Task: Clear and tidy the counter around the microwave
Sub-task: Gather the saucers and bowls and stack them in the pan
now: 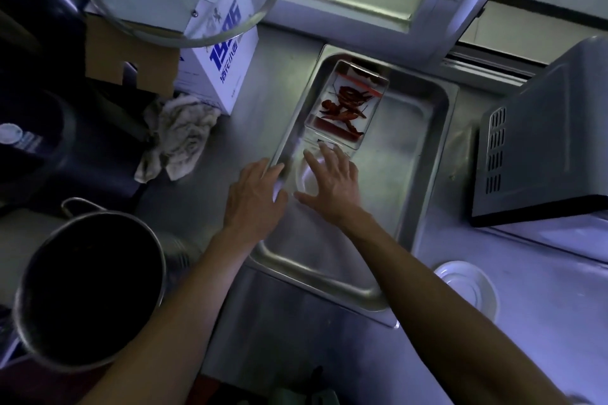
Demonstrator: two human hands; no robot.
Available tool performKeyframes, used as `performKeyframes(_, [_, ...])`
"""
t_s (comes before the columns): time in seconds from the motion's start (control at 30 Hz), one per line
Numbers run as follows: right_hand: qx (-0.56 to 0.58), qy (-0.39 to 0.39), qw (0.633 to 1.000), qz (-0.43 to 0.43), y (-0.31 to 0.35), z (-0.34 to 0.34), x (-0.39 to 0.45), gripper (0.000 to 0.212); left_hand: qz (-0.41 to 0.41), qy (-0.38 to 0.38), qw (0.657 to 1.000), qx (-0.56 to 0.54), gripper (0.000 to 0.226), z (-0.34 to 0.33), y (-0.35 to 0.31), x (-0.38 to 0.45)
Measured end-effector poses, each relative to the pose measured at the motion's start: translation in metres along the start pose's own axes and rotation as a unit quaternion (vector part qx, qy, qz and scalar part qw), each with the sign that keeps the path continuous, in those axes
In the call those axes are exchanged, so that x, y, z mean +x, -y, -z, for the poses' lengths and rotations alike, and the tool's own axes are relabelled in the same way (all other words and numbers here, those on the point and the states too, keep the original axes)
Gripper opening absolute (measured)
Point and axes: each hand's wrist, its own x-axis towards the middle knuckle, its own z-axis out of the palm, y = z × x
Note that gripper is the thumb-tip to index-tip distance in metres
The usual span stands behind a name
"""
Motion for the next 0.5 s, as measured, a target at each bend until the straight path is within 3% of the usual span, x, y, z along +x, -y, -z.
performKeyframes(0.5, [-0.026,0.029,0.999,0.003,0.001,-0.014,0.005,0.088,0.014,0.009,1.000,-0.011,0.054,0.006,-0.006,-0.003])
